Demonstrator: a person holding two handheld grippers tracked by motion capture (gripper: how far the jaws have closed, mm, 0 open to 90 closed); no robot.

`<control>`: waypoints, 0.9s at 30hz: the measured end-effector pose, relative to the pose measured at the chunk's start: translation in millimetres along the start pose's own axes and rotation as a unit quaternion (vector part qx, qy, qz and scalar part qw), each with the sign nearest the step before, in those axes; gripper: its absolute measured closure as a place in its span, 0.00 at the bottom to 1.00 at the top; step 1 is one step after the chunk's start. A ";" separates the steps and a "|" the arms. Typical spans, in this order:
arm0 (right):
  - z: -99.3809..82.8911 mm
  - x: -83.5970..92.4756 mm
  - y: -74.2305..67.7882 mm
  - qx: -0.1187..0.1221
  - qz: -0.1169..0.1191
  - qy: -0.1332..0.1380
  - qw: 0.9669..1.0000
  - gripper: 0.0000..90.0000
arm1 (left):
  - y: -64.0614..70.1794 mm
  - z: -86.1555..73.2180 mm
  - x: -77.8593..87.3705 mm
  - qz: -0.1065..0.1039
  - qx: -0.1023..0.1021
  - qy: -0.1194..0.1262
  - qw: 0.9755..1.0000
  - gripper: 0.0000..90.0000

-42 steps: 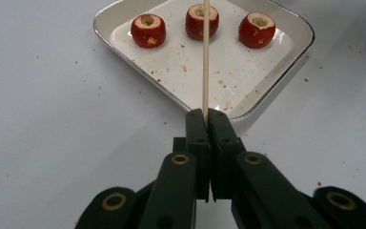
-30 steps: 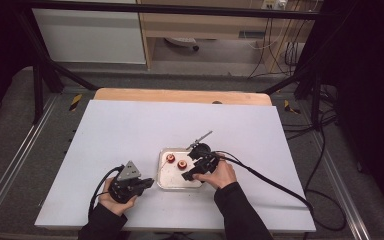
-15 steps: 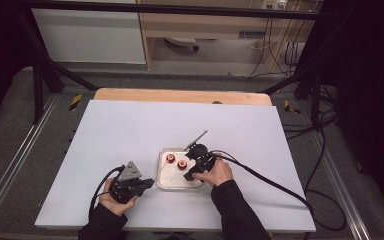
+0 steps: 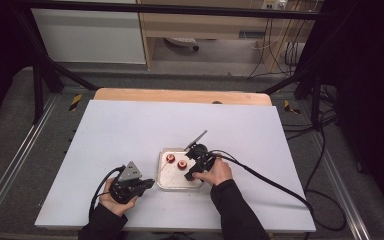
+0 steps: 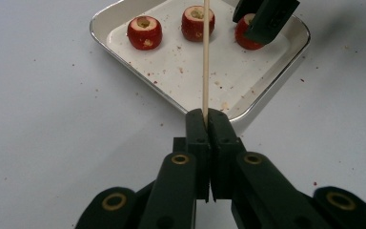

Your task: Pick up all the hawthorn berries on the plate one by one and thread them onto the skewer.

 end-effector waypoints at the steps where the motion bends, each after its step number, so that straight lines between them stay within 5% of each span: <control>1: 2.6 3.3 -3.0 -0.011 0.010 0.014 1.000 0.68 | 0.1 0.6 0.5 0.001 -0.001 0.002 1.000 0.98; 9: 7.5 22.4 -2.7 -0.031 0.017 0.049 0.998 0.68 | 3.7 2.7 1.4 -0.001 -0.002 0.007 1.000 0.98; 18: 8.4 41.5 2.3 -0.054 0.045 0.117 0.991 0.68 | 6.9 4.2 1.2 -0.001 -0.004 0.009 1.000 0.98; 20: 8.0 44.4 3.7 -0.058 0.053 0.135 0.988 0.68 | 8.1 4.5 0.6 -0.001 -0.004 0.009 1.000 0.98; 21: 7.8 47.6 5.5 -0.067 0.060 0.156 0.984 0.68 | 8.8 4.8 0.2 0.000 -0.004 0.010 1.000 0.98; 22: 7.8 47.6 5.5 -0.067 0.060 0.156 0.984 0.68 | 9.4 5.3 0.0 0.000 -0.003 0.011 1.000 0.98; 23: 7.7 51.0 7.7 -0.074 0.068 0.181 0.978 0.68 | 10.1 5.8 -0.4 0.000 -0.001 0.012 1.000 0.98; 24: 7.7 51.0 7.7 -0.074 0.068 0.181 0.978 0.68 | 10.4 6.0 -0.5 0.001 -0.001 0.012 1.000 0.98; 25: 7.9 54.4 9.2 -0.082 0.077 0.207 0.972 0.68 | 10.7 6.3 -0.7 0.003 0.001 0.013 1.000 0.98; 27: 7.4 56.9 11.2 -0.090 0.084 0.229 0.966 0.68 | 11.4 6.5 -1.3 0.003 0.004 0.013 1.000 0.98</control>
Point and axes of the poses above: each handheld gripper's, and its own axes: x roughly backward along the jaws, z roughly out of its top, y roughly to its right, the point moved 10 cm from there along -x, roughly forward along the jaws, and after that the axes turned 3 degrees about -x, right-handed, at the moved point
